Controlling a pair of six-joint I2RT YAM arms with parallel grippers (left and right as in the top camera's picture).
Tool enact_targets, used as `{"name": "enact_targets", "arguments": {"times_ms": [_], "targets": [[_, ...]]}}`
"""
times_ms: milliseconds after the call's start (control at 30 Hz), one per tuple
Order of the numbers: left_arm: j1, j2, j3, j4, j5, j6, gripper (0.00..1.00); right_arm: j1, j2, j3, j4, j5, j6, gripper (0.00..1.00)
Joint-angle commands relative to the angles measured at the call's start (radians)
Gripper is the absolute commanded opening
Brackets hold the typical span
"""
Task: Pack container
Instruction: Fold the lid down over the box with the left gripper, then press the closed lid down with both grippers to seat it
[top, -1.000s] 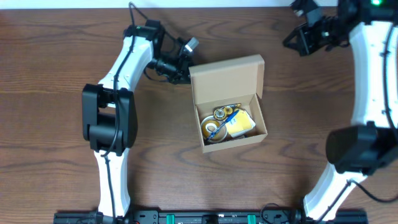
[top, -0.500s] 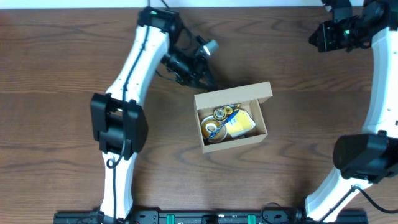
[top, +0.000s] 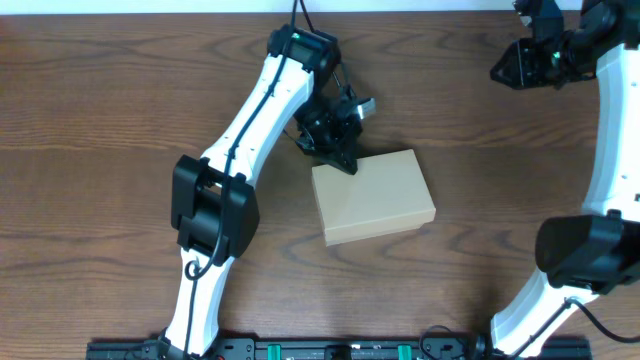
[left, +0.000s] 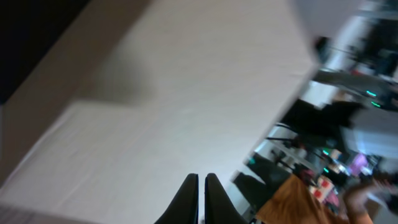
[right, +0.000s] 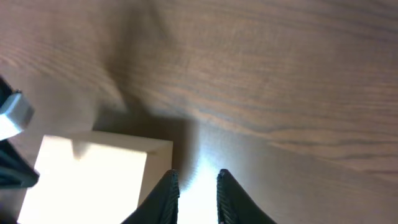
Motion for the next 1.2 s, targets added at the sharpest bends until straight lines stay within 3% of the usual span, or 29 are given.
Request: {"name": "enact_targets", "arguments": {"times_ms": [0, 133, 400, 633, 767, 967, 1167], "targets": [[-0.007, -0.014, 0.009, -0.002, -0.203, -0.198, 0.06, 0.04, -0.003, 0.011, -0.024, -0.009, 0.006, 0.21], [0.01, -0.03, 0.009, -0.047, -0.232, -0.211, 0.06, 0.156, -0.002, 0.01, -0.091, -0.002, -0.006, 0.01], [-0.029, -0.09, 0.009, -0.081, -0.296, -0.3, 0.06, 0.426, 0.015, -0.097, -0.153, 0.207, 0.049, 0.01], [-0.11, -0.147, -0.004, -0.081, -0.549, -0.422, 0.06, 0.444, 0.013, -0.307, -0.157, 0.251, 0.137, 0.02], [-0.144, -0.205, -0.112, -0.061, -0.693, -0.511, 0.06, 0.447, -0.017, -0.377, -0.142, 0.251, 0.152, 0.02], [-0.153, -0.365, -0.432, 0.152, -0.65, -0.517, 0.06, 0.449, -0.116, -0.422, -0.093, 0.247, 0.171, 0.02], [-0.174, -0.416, -0.56, 0.267, -0.604, -0.533, 0.06, 0.476, -0.124, -0.46, -0.092, 0.247, 0.178, 0.02]]}}
